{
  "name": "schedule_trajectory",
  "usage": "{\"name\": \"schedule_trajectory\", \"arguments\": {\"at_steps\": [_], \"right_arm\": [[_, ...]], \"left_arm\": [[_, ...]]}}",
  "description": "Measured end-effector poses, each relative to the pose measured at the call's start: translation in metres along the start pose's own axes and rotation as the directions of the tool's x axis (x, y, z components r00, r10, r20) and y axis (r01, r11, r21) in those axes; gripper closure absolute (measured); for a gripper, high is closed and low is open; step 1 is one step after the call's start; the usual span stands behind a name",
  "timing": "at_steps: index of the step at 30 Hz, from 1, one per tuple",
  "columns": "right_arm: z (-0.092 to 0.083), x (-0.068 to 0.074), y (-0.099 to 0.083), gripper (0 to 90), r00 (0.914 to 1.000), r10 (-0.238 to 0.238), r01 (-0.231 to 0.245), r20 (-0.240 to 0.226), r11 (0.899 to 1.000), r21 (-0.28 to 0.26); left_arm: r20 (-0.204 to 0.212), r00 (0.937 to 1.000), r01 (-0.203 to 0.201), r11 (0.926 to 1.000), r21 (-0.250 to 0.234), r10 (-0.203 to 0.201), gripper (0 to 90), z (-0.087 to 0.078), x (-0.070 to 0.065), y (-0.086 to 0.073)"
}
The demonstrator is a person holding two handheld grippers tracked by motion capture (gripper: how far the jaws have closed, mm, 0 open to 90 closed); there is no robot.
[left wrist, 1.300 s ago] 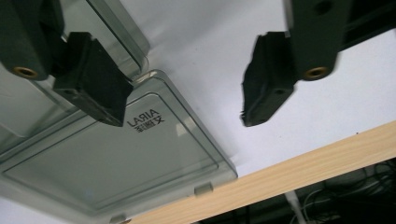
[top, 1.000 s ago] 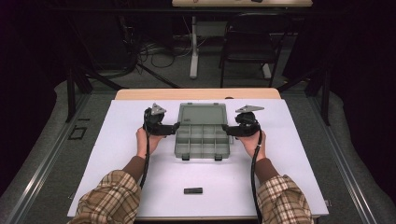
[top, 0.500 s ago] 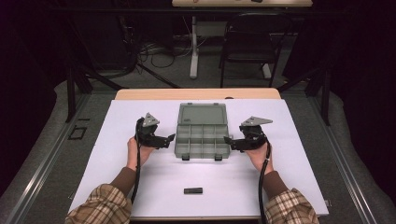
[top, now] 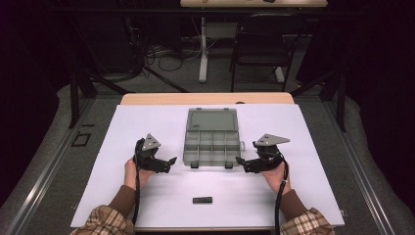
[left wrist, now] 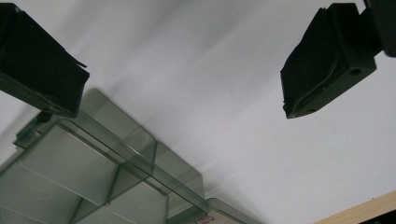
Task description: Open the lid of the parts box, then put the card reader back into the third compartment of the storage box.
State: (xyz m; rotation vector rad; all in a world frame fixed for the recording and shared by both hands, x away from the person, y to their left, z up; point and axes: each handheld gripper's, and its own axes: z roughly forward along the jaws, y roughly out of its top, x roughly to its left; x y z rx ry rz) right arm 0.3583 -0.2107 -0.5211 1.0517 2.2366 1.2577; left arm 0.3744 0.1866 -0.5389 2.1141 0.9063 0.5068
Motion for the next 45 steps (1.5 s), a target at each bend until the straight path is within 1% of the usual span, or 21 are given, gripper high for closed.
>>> {"name": "schedule_trajectory", "arguments": {"at_steps": [3,9,12,15,17,18,21,26,29,31,35,38,40,42,45], "right_arm": [[-0.003,0.004,-0.005,5.6,1.0000,-0.004,0.004,-0.001,1.000,0.001],[-0.008,0.014,-0.013,1.6,0.9998,-0.016,0.016,-0.016,1.000,0.016],[-0.010,0.017,-0.015,0.8,0.9994,-0.022,0.023,-0.026,1.000,0.017],[-0.010,0.020,-0.016,0.0,0.9988,-0.040,0.040,-0.028,0.999,0.017],[-0.011,0.021,-0.017,0.0,0.9986,-0.043,0.044,-0.029,0.999,0.014],[-0.012,0.022,-0.017,0.0,0.9989,-0.038,0.038,-0.029,0.999,0.014],[-0.013,0.025,-0.020,0.0,0.9990,-0.036,0.036,-0.027,0.999,0.014],[-0.016,0.032,-0.020,0.0,0.9984,-0.050,0.051,-0.027,0.999,0.013],[-0.018,0.035,-0.021,0.0,0.9983,-0.051,0.052,-0.027,0.999,0.012],[-0.020,0.036,-0.022,0.0,0.9981,-0.055,0.056,-0.026,0.998,0.011],[-0.022,0.036,-0.024,0.0,0.9985,-0.047,0.047,-0.030,0.999,0.012],[-0.022,0.035,-0.024,0.0,0.9985,-0.046,0.046,-0.029,0.999,0.010],[-0.022,0.034,-0.024,0.0,0.9985,-0.045,0.046,-0.031,0.999,0.014],[-0.021,0.033,-0.025,0.0,0.9985,-0.044,0.045,-0.032,0.999,0.016],[-0.022,0.031,-0.024,0.0,0.9985,-0.044,0.044,-0.031,0.999,0.012]], "left_arm": [[-0.009,0.9994,-0.034,0.9994,0.004,0.034,0.0,-0.004,-0.007,-0.001],[0.004,0.9979,-0.064,0.9979,-0.004,0.065,0.0,-0.012,-0.019,-0.004],[0.013,0.9975,-0.070,0.9975,0.001,0.070,0.0,-0.015,-0.022,-0.007],[0.019,0.9971,-0.074,0.9972,0.005,0.074,0.0,-0.016,-0.025,-0.010],[0.020,0.9967,-0.079,0.9969,0.008,0.078,0.0,-0.018,-0.026,-0.012],[0.018,0.9967,-0.080,0.9967,0.012,0.080,0.0,-0.019,-0.027,-0.012],[0.023,0.9969,-0.075,0.9971,0.009,0.075,0.0,-0.021,-0.028,-0.013],[0.024,0.9945,-0.103,0.9947,0.011,0.102,0.0,-0.022,-0.031,-0.013],[0.018,0.9933,-0.114,0.9934,-0.003,0.114,0.0,-0.023,-0.033,-0.012],[0.022,0.9928,-0.117,0.9931,-0.004,0.118,0.0,-0.022,-0.033,-0.012],[0.022,0.9926,-0.119,0.9929,-0.010,0.119,0.0,-0.023,-0.033,-0.012],[0.025,0.9915,-0.127,0.9919,-0.006,0.127,0.0,-0.022,-0.035,-0.011],[0.026,0.9903,-0.136,0.9906,-0.001,0.136,0.0,-0.022,-0.036,-0.010],[0.023,0.9880,-0.153,0.9883,-0.003,0.153,0.0,-0.023,-0.037,-0.009],[0.020,0.9860,-0.165,0.9862,-0.010,0.165,0.0,-0.025,-0.037,-0.007]]}}
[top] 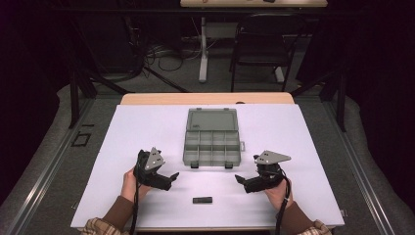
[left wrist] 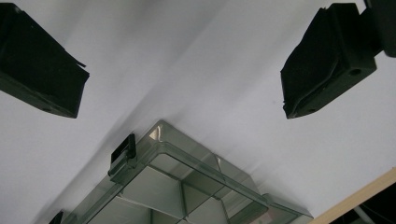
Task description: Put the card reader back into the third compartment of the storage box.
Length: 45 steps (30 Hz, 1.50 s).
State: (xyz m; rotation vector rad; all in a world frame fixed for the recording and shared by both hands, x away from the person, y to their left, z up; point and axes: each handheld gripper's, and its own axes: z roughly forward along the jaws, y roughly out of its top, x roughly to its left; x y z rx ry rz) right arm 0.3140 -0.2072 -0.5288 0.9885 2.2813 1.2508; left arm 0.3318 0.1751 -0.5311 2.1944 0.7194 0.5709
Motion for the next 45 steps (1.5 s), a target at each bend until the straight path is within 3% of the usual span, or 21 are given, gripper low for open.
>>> {"name": "schedule_trajectory", "arguments": {"at_steps": [10,22,28,37,41,45], "right_arm": [[-0.002,0.000,0.000,0.0,1.0000,0.002,-0.002,-0.005,1.000,0.001],[-0.002,0.001,0.003,0.0,0.9998,-0.019,0.019,-0.005,1.000,-0.003],[-0.002,0.000,0.003,0.0,0.9997,-0.022,0.022,-0.005,1.000,-0.002],[-0.002,0.000,0.003,0.0,0.9996,-0.027,0.027,-0.008,1.000,0.004],[-0.002,0.000,0.003,0.0,0.9996,-0.028,0.028,-0.009,1.000,0.008],[-0.001,0.000,0.003,0.0,0.9996,-0.026,0.026,-0.014,1.000,0.007]], "left_arm": [[0.057,0.9984,-0.002,0.9999,-0.011,0.003,0.0,-0.007,0.003,0.003],[0.143,0.9880,-0.062,0.9976,0.029,0.057,0.0,-0.009,-0.009,0.013],[0.163,0.9831,-0.091,0.9950,0.040,0.084,0.0,-0.008,-0.017,0.017],[0.199,0.9712,-0.149,0.9857,0.078,0.131,0.0,-0.010,-0.025,0.023],[0.226,0.9625,-0.178,0.9782,0.107,0.151,0.0,-0.011,-0.029,0.026],[0.255,0.9492,-0.223,0.9655,0.134,0.184,0.0,-0.010,-0.034,0.031]]}}
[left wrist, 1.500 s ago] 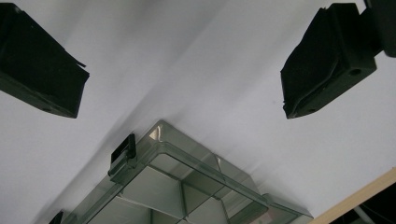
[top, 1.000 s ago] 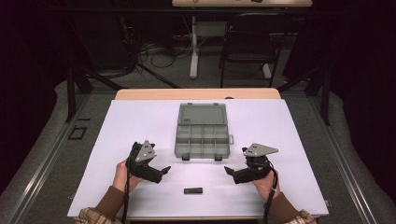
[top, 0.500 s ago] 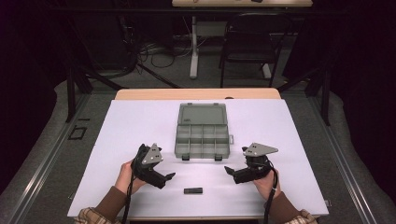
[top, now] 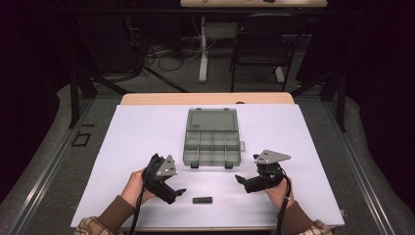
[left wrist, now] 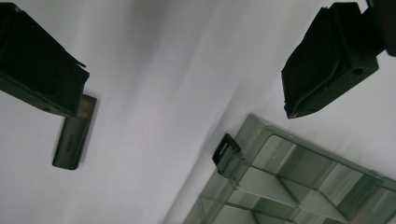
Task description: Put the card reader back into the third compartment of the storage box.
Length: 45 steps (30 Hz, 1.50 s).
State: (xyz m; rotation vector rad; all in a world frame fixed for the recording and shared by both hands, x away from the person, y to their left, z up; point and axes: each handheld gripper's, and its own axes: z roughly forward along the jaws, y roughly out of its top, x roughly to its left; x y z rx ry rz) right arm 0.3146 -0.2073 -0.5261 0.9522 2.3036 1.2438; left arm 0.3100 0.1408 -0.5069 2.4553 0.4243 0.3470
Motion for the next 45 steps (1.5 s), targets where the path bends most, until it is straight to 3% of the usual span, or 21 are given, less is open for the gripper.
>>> {"name": "schedule_trajectory", "arguments": {"at_steps": [9,21,32,37,38,45], "right_arm": [[0.000,0.000,0.000,0.0,0.9999,-0.003,0.003,-0.013,1.000,0.007],[0.001,0.000,-0.001,0.0,0.9996,-0.014,0.014,-0.025,1.000,0.011],[0.002,0.000,-0.002,0.0,0.9995,-0.012,0.012,-0.030,1.000,0.020],[0.003,0.000,-0.003,0.0,0.9995,-0.012,0.013,-0.030,1.000,0.023],[0.004,-0.001,-0.003,0.0,0.9994,-0.012,0.012,-0.033,1.000,0.025],[0.004,0.000,-0.004,0.0,0.9995,-0.010,0.011,-0.031,0.999,0.030]], "left_arm": [[0.051,0.9954,-0.086,0.9923,0.090,0.081,0.0,0.011,-0.013,0.012],[0.114,0.9858,-0.141,0.9765,0.162,0.124,0.8,0.028,-0.022,0.028],[0.198,0.9681,-0.194,0.9596,0.204,0.154,31.5,0.036,-0.033,0.038],[0.224,0.9636,-0.200,0.9501,0.240,0.146,44.0,0.042,-0.034,0.041],[0.224,0.9655,-0.188,0.9509,0.246,0.133,45.4,0.043,-0.034,0.041],[0.279,0.9558,-0.175,0.9431,0.283,0.094,58.4,0.051,-0.034,0.043]]}}
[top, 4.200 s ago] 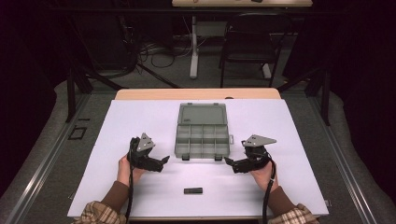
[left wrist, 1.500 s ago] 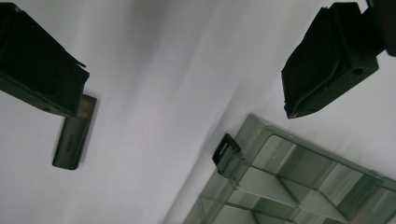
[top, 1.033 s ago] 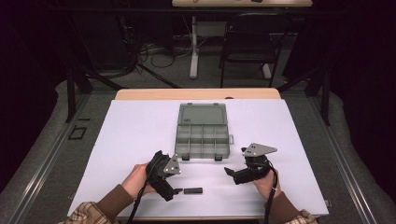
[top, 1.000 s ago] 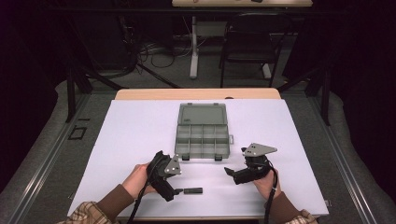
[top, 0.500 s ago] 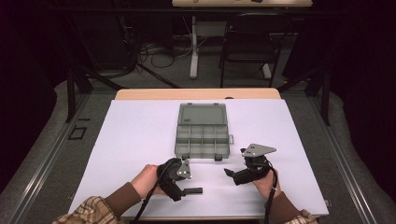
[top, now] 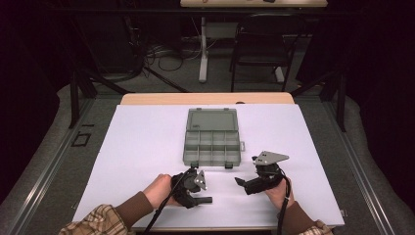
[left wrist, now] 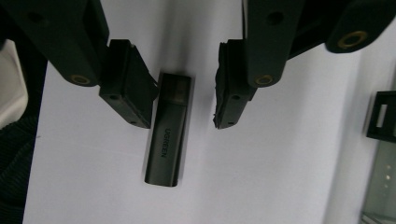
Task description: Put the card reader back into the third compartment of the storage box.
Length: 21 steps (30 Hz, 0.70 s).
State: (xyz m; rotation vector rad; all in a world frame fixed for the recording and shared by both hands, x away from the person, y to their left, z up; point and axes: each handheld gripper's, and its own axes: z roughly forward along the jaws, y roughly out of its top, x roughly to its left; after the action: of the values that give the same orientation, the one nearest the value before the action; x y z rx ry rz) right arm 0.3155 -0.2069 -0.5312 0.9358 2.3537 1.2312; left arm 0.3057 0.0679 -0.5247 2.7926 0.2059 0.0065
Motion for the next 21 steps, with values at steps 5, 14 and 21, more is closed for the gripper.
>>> {"name": "schedule_trajectory", "arguments": {"at_steps": [5,14,21], "right_arm": [[0.0007,0.0006,-0.0003,0.0,1.0000,-0.002,0.002,0.002,1.000,0.005],[0.0016,-0.0001,-0.0010,0.0,1.0000,0.004,-0.004,0.005,1.000,0.015],[0.0016,0.0000,-0.0014,0.0,1.0000,0.006,-0.006,0.005,1.000,0.022]], "left_arm": [[0.020,0.9998,-0.006,0.9997,0.025,0.005,64.4,0.0026,0.0021,0.0008],[0.022,0.9995,-0.023,0.9983,0.054,0.022,67.4,0.0040,0.0030,0.0033],[0.033,0.9983,-0.050,0.9953,0.083,0.048,73.9,0.0042,0.0049,0.0077]]}}
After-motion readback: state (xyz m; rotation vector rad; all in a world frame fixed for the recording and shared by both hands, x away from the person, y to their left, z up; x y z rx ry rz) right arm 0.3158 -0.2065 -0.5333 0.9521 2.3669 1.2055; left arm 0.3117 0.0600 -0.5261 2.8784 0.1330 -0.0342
